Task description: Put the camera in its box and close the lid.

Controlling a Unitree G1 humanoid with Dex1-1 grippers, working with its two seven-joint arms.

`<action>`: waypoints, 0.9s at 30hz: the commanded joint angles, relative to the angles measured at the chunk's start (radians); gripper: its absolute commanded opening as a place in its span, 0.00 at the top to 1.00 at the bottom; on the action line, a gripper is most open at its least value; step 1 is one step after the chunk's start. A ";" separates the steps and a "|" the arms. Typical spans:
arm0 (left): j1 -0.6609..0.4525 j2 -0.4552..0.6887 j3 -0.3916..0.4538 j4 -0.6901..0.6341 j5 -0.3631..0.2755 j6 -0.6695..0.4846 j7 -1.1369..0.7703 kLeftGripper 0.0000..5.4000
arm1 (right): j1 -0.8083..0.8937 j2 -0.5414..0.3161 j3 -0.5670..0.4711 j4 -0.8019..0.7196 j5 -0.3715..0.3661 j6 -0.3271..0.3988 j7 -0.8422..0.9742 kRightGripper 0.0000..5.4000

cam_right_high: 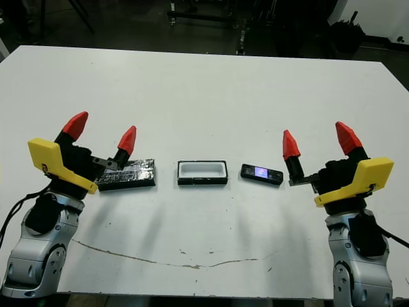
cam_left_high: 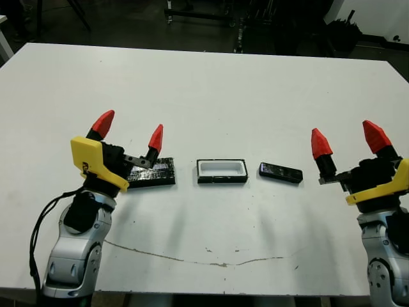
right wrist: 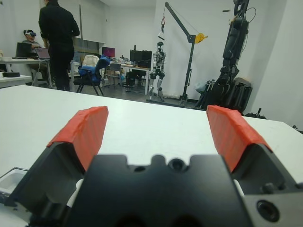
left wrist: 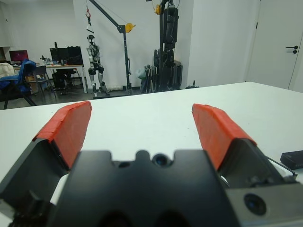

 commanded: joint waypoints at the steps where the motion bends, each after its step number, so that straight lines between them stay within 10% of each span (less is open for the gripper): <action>1: 0.010 0.002 -0.005 0.001 0.005 0.018 0.007 0.00 | -0.006 -0.018 -0.003 -0.003 0.012 0.020 0.002 0.00; 13: 0.009 0.005 -0.007 -0.002 0.009 0.026 0.007 0.00 | -0.123 -0.247 -0.019 0.099 0.023 0.120 0.178 0.00; 20: 0.010 -0.002 -0.004 0.007 -0.003 0.021 0.003 0.00 | -0.464 -0.486 0.059 0.433 0.046 0.162 0.557 0.00; 27: 0.008 -0.003 -0.009 0.010 -0.003 0.024 0.003 0.00 | -0.763 -0.502 0.272 0.830 -0.055 0.121 0.924 0.00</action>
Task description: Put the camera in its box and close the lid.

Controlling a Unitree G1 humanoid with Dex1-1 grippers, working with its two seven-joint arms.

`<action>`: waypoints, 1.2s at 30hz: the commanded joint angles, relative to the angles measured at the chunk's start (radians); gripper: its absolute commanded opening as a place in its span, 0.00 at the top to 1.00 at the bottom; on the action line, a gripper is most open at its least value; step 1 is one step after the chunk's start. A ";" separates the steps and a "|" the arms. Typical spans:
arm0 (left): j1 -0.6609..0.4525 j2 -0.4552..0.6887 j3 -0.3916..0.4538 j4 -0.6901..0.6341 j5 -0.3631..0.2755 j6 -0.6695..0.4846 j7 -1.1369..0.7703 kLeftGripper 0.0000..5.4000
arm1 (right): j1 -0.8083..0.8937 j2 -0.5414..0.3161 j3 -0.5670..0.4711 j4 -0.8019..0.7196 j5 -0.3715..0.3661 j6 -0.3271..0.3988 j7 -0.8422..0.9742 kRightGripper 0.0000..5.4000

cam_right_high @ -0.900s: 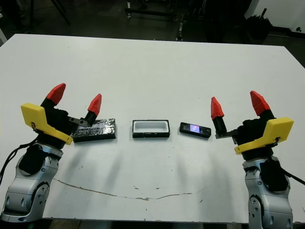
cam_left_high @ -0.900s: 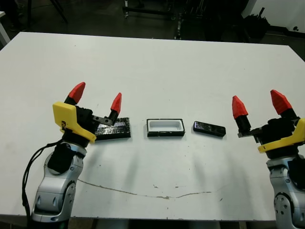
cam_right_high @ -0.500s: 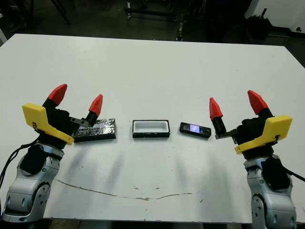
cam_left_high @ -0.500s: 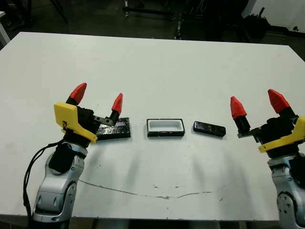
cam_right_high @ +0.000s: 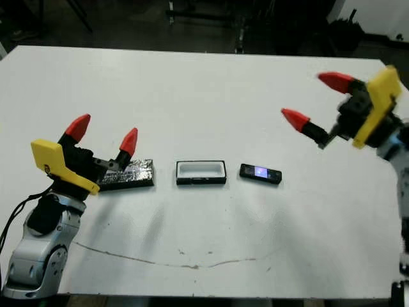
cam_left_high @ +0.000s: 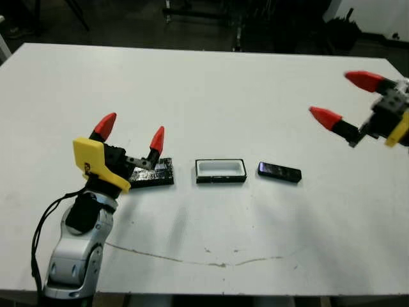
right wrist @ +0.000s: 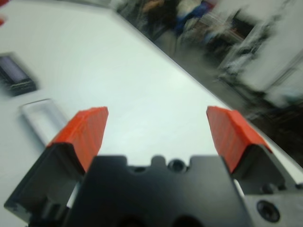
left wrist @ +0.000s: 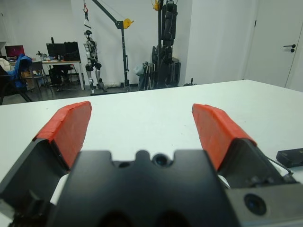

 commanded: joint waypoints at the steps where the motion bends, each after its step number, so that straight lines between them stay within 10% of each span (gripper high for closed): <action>1: 0.002 -0.001 0.000 0.010 -0.006 0.009 0.000 0.00 | -0.117 0.012 0.091 0.205 -0.066 -0.062 0.161 0.00; 27: 0.008 0.004 -0.006 0.002 0.005 0.020 0.011 0.00 | -0.228 0.146 0.301 0.485 -0.349 -0.282 0.330 0.00; 36: 0.007 0.006 -0.004 0.000 -0.004 0.028 0.003 0.00 | -0.219 0.160 0.363 0.478 -0.418 -0.226 0.338 0.00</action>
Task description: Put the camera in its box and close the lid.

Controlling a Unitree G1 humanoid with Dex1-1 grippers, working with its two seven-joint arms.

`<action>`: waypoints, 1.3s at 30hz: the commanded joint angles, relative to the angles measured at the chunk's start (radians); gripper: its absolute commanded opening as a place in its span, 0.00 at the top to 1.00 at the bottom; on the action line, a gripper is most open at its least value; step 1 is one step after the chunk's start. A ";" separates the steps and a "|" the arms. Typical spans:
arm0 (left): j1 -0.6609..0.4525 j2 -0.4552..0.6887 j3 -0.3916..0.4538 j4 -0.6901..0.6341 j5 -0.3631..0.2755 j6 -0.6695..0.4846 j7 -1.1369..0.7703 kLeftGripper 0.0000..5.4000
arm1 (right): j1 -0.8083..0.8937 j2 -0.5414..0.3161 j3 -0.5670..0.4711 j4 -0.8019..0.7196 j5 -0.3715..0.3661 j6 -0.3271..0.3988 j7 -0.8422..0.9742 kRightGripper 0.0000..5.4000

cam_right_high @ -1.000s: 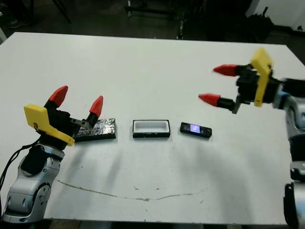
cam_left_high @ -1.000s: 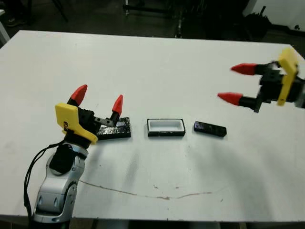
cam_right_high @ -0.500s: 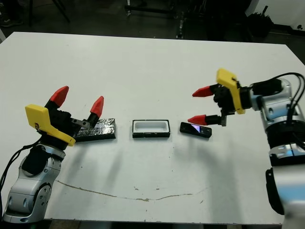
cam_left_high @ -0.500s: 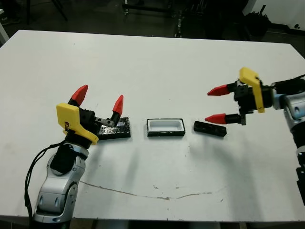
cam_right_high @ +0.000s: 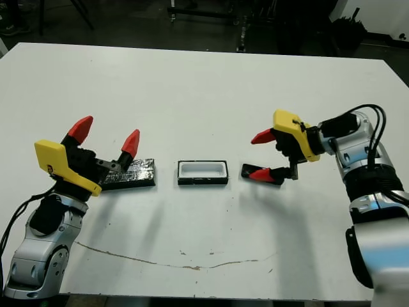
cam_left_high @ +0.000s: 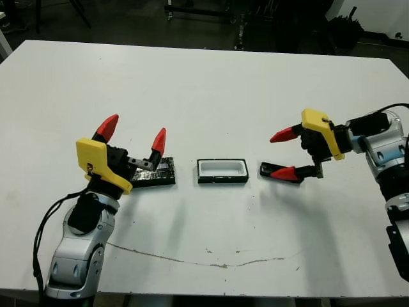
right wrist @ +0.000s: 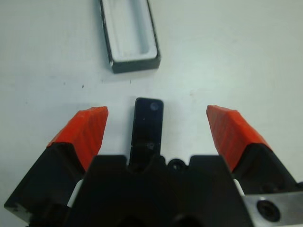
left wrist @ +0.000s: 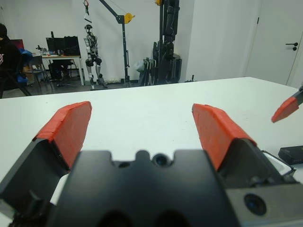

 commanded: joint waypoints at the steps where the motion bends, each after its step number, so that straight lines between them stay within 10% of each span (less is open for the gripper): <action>1: 0.007 0.008 0.002 -0.003 -0.004 0.015 -0.004 0.00 | 0.015 0.009 0.019 -0.005 -0.021 0.049 0.008 0.00; 15: 0.007 0.008 -0.003 -0.005 0.000 0.016 -0.002 0.00 | 0.033 0.026 0.015 0.070 -0.030 0.039 0.000 0.00; 39: 0.009 0.010 -0.005 -0.006 0.001 0.020 -0.003 0.00 | 0.116 0.044 -0.022 0.019 -0.013 0.120 -0.104 0.61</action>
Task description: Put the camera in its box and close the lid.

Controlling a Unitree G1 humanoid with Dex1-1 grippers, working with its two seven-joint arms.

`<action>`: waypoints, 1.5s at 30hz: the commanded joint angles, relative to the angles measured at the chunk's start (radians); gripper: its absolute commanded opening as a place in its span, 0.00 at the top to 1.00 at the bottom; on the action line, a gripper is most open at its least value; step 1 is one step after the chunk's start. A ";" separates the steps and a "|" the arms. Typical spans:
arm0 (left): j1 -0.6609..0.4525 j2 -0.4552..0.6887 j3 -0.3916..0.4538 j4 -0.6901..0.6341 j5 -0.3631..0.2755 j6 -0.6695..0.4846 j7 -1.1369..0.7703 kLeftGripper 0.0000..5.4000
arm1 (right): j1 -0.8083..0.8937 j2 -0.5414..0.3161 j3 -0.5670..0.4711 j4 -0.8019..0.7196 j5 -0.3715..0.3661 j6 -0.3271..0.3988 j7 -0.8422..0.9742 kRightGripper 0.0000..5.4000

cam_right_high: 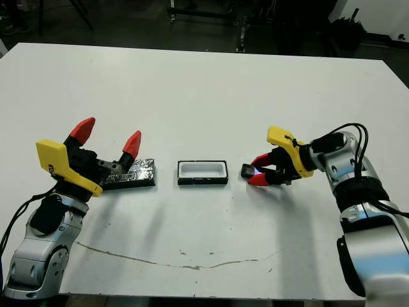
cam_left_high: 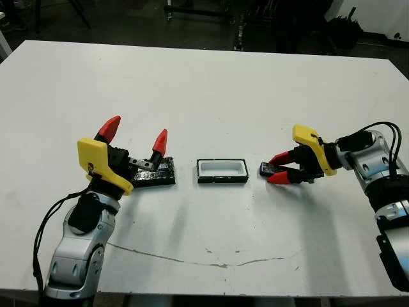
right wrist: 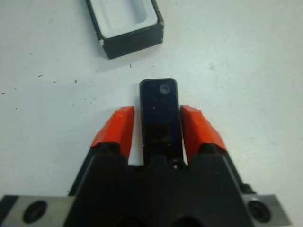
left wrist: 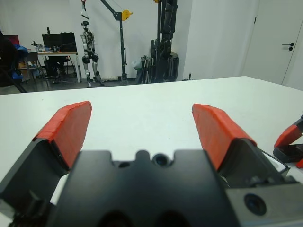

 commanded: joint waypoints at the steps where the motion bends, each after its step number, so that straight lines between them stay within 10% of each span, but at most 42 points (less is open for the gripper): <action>1: 0.009 0.006 0.000 0.000 0.010 -0.002 0.001 0.00 | 0.037 0.000 0.004 0.000 -0.014 0.023 -0.023 0.63; 19: 0.006 -0.006 0.003 0.007 0.035 -0.015 0.027 0.00 | 0.002 -0.038 -0.025 -0.141 -0.007 -0.020 -0.050 0.70; 33: 0.011 -0.004 0.000 0.004 0.020 -0.012 0.014 0.00 | -0.160 0.141 -0.156 0.016 0.176 0.006 -0.023 0.70; 45: 0.011 -0.008 0.000 0.005 0.022 -0.011 0.016 0.00 | -0.156 0.265 -0.069 -0.044 0.130 0.104 -0.071 0.70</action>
